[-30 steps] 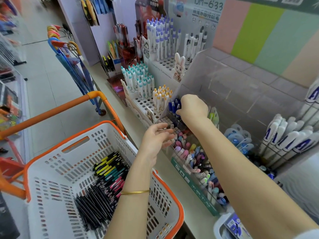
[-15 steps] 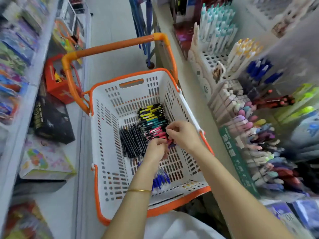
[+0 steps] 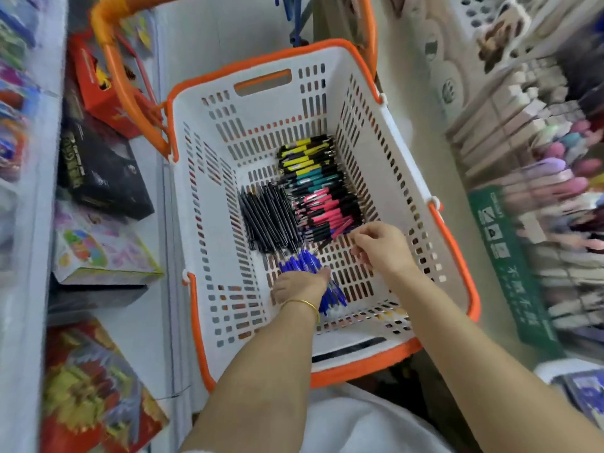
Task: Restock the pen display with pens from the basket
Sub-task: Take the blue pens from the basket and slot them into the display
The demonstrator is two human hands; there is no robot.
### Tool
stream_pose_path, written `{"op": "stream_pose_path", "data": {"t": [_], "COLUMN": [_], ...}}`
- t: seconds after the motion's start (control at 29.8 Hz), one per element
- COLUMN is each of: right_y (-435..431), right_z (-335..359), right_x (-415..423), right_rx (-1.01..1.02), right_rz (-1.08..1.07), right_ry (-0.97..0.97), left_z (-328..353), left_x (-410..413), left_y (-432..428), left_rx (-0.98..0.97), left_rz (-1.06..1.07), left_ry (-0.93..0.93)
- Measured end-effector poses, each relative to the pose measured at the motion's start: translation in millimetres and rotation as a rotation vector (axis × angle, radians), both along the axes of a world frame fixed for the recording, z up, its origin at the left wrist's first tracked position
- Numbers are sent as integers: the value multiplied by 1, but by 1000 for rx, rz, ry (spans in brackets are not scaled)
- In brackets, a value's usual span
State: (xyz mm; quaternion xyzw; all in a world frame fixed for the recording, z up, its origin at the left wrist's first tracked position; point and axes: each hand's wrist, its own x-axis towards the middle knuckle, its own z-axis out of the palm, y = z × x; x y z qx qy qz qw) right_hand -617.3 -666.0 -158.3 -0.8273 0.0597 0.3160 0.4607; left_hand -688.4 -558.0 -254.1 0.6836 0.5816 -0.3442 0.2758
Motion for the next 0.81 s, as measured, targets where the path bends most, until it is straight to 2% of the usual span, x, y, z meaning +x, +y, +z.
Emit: {"op": "stream_pose_path", "data": {"t": [0.07, 0.34, 0.81], "right_y": [0, 1, -1], "right_z": [-2, -3, -7], "right_x": [2, 9, 8], "right_rx": [-3, 33, 26], "right_rz": [-13, -7, -23], "right_ry": [-14, -109, -91], "left_z": [-6, -17, -19], "left_x": [3, -2, -4], "left_y": [-8, -10, -9], "left_rx": [62, 79, 126], "left_rz": [-36, 64, 176], "left_ry": [47, -42, -189]}}
